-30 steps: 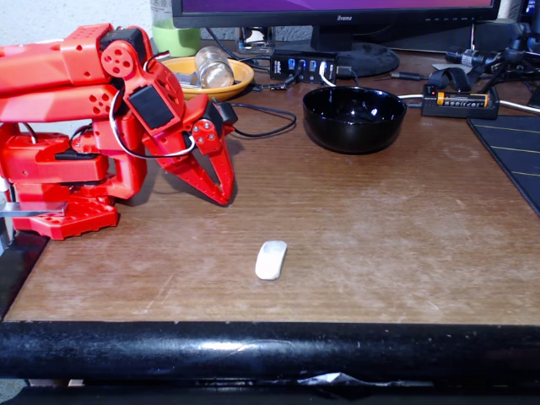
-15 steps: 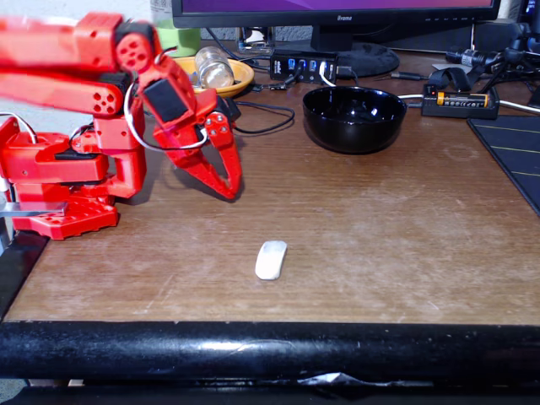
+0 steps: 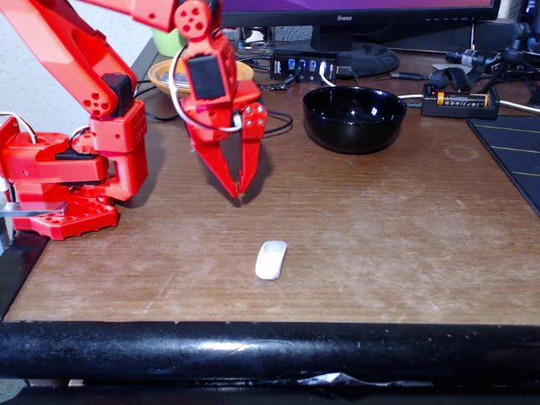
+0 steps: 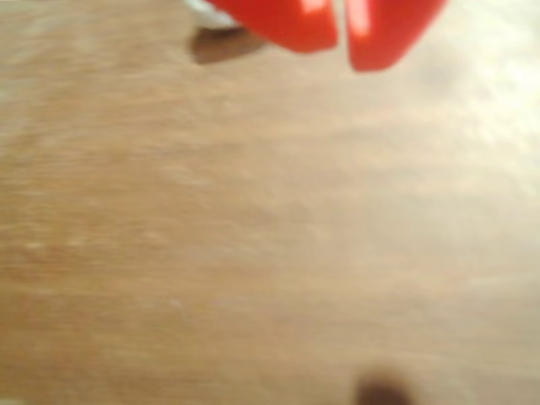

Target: Ramasse la gomme et mets-la dans le bol.

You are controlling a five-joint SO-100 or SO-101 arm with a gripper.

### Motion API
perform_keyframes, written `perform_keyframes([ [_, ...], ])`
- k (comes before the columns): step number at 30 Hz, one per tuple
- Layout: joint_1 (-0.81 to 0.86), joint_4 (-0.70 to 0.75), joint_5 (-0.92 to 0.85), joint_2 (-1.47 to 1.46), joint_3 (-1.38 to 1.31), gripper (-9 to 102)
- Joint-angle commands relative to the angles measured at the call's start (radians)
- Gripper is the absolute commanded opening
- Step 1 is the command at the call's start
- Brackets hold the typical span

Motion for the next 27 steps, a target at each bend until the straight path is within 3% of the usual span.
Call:
perform_keyframes([
  [1,0.018,0.067,-0.055,-0.051,-0.196,8],
  [3,0.032,0.094,-0.072,-0.084,-0.253,17],
  [8,0.075,0.117,-0.120,-0.189,-0.351,23],
  [12,0.127,0.161,-0.144,-0.371,-0.497,24],
  [27,0.242,0.127,-0.258,-0.480,-0.538,24],
])
